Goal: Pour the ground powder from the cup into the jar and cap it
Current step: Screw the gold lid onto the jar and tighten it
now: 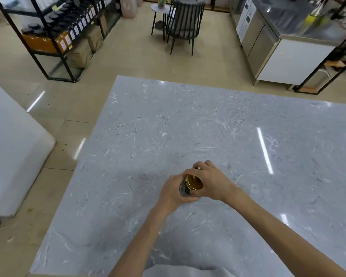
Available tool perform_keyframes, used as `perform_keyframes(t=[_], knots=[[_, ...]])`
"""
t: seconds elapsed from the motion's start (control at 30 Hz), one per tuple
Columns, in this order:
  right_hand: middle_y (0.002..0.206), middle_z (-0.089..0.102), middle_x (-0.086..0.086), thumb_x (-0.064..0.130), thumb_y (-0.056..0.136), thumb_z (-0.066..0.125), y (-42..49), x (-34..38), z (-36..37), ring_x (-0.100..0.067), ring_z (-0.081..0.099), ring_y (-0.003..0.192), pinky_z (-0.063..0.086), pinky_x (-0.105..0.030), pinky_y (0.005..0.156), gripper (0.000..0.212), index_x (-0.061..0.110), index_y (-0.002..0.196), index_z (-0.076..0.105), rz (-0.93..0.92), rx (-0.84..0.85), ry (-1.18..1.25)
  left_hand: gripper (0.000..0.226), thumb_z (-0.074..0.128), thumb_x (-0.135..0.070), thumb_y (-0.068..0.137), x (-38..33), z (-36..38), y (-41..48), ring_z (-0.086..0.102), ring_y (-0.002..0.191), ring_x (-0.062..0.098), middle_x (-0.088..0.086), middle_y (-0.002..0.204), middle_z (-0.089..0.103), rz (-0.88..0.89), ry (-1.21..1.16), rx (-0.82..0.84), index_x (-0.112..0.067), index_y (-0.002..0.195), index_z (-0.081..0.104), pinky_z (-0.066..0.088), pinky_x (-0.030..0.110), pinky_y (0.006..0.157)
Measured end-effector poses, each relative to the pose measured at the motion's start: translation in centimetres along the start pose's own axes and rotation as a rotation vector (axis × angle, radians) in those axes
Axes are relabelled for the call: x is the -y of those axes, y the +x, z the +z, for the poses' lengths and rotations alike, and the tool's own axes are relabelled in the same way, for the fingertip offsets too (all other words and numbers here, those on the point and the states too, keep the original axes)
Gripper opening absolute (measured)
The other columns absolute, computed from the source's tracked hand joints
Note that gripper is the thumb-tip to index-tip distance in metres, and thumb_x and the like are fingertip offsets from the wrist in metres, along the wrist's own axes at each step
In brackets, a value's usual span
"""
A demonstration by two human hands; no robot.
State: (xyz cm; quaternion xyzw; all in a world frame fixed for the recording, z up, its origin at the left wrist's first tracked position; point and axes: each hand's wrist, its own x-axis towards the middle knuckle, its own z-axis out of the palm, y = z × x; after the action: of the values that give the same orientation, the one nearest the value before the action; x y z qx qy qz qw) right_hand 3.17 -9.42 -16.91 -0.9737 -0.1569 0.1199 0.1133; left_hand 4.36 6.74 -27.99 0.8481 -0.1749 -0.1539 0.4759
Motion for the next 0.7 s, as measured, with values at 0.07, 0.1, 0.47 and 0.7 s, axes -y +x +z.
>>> perform_keyframes(t=[0.07, 0.1, 0.47, 0.7], knots=[[0.123, 0.049, 0.003, 0.050, 0.078, 0.072, 0.2, -0.1, 0.1, -0.019, 0.041, 0.109, 0.046, -0.030, 0.091, 0.061, 0.037, 0.134, 0.050, -0.028, 0.015, -0.056, 0.084, 0.084, -0.063, 0.060, 0.2, 0.1, 0.0, 0.057, 0.110, 0.013, -0.010, 0.118, 0.066, 0.006, 0.025, -0.012, -0.030, 0.130, 0.054, 0.052, 0.038, 0.094], [0.123, 0.049, 0.003, 0.051, 0.078, 0.072, 0.2, -0.1, 0.0, -0.019, 0.041, 0.108, 0.046, -0.029, 0.091, 0.062, 0.038, 0.134, 0.050, -0.036, 0.018, -0.066, 0.086, 0.083, -0.064, 0.060, 0.3, 0.2, 0.1, 0.056, 0.112, 0.013, -0.010, 0.120, 0.065, 0.011, 0.041, -0.013, -0.030, 0.132, 0.053, 0.051, 0.037, 0.096], [0.111, 0.053, 0.000, 0.063, 0.075, 0.065, 0.2, 0.2, 2.1, -0.020, 0.047, 0.101, 0.045, -0.029, 0.088, 0.065, 0.021, 0.123, 0.055, 0.143, -0.161, -0.023, 0.092, 0.088, -0.056, 0.057, 0.5, 0.2, -0.4, 0.051, 0.107, 0.004, -0.017, 0.113, 0.060, 0.033, -0.002, -0.063, -0.040, 0.138, 0.047, 0.047, 0.020, 0.088], [0.142, 0.048, 0.000, 0.036, 0.089, 0.067, -1.0, -0.7, 3.5, -0.017, 0.037, 0.133, 0.027, -0.027, 0.115, 0.055, 0.017, 0.138, 0.050, -0.195, -0.186, 0.279, 0.075, 0.082, -0.056, 0.064, 0.3, 0.3, -0.8, 0.054, 0.105, 0.010, -0.016, 0.107, 0.053, 0.032, 0.012, -0.073, -0.031, 0.129, 0.053, 0.050, 0.024, 0.086]])
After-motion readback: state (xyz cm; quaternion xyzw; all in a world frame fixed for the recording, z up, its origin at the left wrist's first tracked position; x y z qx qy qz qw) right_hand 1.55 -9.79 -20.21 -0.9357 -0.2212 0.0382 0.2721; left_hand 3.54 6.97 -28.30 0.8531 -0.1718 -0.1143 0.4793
